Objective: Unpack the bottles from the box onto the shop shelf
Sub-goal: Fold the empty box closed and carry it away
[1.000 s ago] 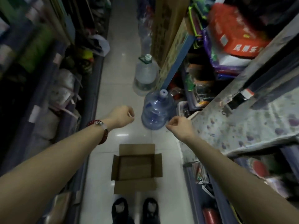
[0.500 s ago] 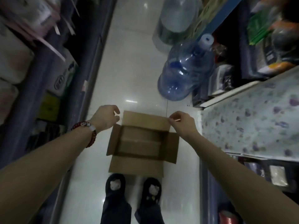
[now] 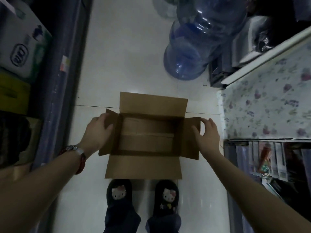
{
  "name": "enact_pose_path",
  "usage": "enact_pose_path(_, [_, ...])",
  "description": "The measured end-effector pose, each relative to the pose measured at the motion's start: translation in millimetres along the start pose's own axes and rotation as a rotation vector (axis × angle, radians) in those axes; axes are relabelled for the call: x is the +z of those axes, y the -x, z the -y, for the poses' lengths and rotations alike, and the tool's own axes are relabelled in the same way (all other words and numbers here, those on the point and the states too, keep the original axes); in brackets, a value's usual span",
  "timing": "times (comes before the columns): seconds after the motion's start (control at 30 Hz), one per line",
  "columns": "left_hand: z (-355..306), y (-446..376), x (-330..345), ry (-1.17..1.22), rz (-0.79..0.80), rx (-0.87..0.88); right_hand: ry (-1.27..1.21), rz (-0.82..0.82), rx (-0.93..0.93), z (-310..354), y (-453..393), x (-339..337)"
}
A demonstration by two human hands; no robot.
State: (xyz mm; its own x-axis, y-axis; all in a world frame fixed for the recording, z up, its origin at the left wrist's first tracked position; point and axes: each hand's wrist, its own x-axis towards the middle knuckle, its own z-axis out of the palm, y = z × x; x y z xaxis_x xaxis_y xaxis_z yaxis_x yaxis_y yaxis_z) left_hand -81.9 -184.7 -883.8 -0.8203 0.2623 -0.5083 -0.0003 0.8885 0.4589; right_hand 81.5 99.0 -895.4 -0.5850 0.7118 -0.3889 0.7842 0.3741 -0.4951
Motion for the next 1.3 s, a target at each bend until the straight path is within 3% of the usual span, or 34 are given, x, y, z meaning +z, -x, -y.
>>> enact_pose_path(0.17, [-4.5,5.1,32.7,0.167,-0.052,0.043,-0.158,0.058,0.018,-21.3,12.3,33.8])
enact_pose_path(0.3, [-14.4,8.5,51.0,0.385,0.127,0.018,-0.241,0.064,-0.088,-9.4,25.2,47.1])
enact_pose_path(0.43, [-24.6,3.3,65.6,0.494,0.244,-0.062,-0.274,0.248,-0.176,6.4,30.6,66.7])
enact_pose_path(0.6, [-13.8,-10.8,82.9,0.459,0.348,-0.138,-0.082,0.358,-0.228,-4.0,11.6,105.8])
enact_pose_path(0.83, [-1.3,-14.8,94.1,0.421,0.366,-0.024,0.164,0.34,-0.292,-15.1,4.0,123.5])
enact_pose_path(1.03, [1.9,-20.0,94.7,0.075,0.147,0.253,0.239,0.166,-0.486,-4.3,-31.1,91.8])
enact_pose_path(1.17, [13.0,-37.5,92.4,-0.187,0.013,0.342,0.311,0.159,-0.484,9.6,-67.5,71.3])
enact_pose_path(1.3, [28.8,-47.1,94.8,-0.332,0.105,0.315,0.371,0.209,-0.522,15.8,-95.5,68.5])
